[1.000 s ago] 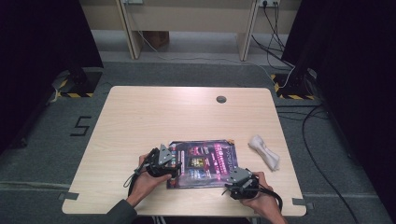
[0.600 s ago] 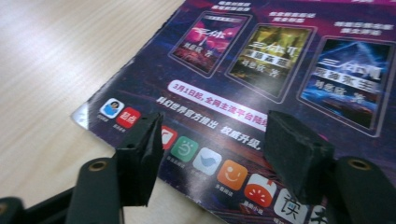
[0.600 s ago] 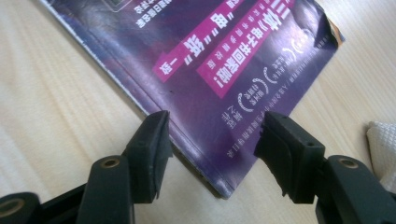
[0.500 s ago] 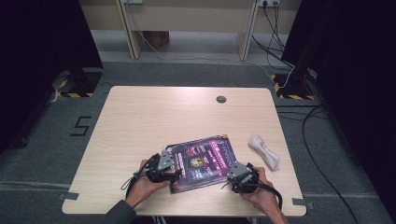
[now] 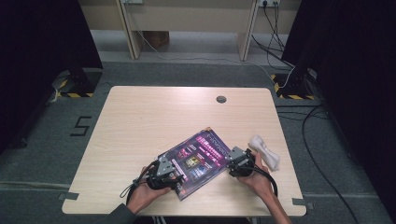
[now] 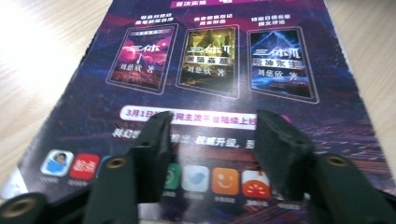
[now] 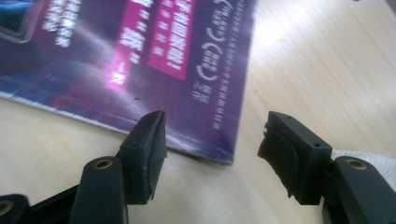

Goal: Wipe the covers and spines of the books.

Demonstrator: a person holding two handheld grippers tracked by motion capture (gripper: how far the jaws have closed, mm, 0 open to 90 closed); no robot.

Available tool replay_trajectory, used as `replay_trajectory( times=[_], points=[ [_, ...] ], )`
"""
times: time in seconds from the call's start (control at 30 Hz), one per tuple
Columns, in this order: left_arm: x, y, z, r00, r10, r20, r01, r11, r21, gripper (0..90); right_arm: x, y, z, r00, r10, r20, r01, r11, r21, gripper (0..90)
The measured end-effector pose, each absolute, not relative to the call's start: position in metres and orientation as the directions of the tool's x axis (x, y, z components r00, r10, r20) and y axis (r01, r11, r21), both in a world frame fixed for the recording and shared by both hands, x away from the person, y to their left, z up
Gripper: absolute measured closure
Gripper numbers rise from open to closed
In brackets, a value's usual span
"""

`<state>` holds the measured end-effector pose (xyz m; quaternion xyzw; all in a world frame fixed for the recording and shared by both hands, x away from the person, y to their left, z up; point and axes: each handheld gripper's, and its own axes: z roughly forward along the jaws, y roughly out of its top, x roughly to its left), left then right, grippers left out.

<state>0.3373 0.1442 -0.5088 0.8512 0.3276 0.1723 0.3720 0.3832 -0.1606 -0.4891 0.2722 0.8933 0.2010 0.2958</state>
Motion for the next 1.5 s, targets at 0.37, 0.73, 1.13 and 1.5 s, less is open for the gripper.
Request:
replay_trajectory(
  times=[0.37, 0.73, 1.13, 1.5],
  points=[
    [0.364, 0.173, -0.510, 0.668, 0.744, -0.019, 0.486, -0.417, 0.768, 26.2, 0.364, -0.178, -0.488, -0.664, 0.721, -0.196, 0.458, 0.600, 0.655, 37.2],
    [0.382, 0.186, -0.514, 0.646, 0.762, -0.045, 0.499, -0.377, 0.780, 24.0, 0.363, -0.179, -0.495, -0.665, 0.746, -0.041, 0.530, 0.509, 0.679, 36.5],
    [0.391, 0.201, -0.516, 0.631, 0.772, -0.073, 0.537, -0.367, 0.760, 26.2, 0.363, -0.171, -0.501, -0.669, 0.743, 0.019, 0.555, 0.482, 0.677, 34.2],
    [0.376, 0.194, -0.510, 0.662, 0.746, -0.077, 0.553, -0.416, 0.722, 32.7, 0.369, -0.168, -0.503, -0.658, 0.750, 0.076, 0.584, 0.444, 0.680, 33.8]
  ],
)
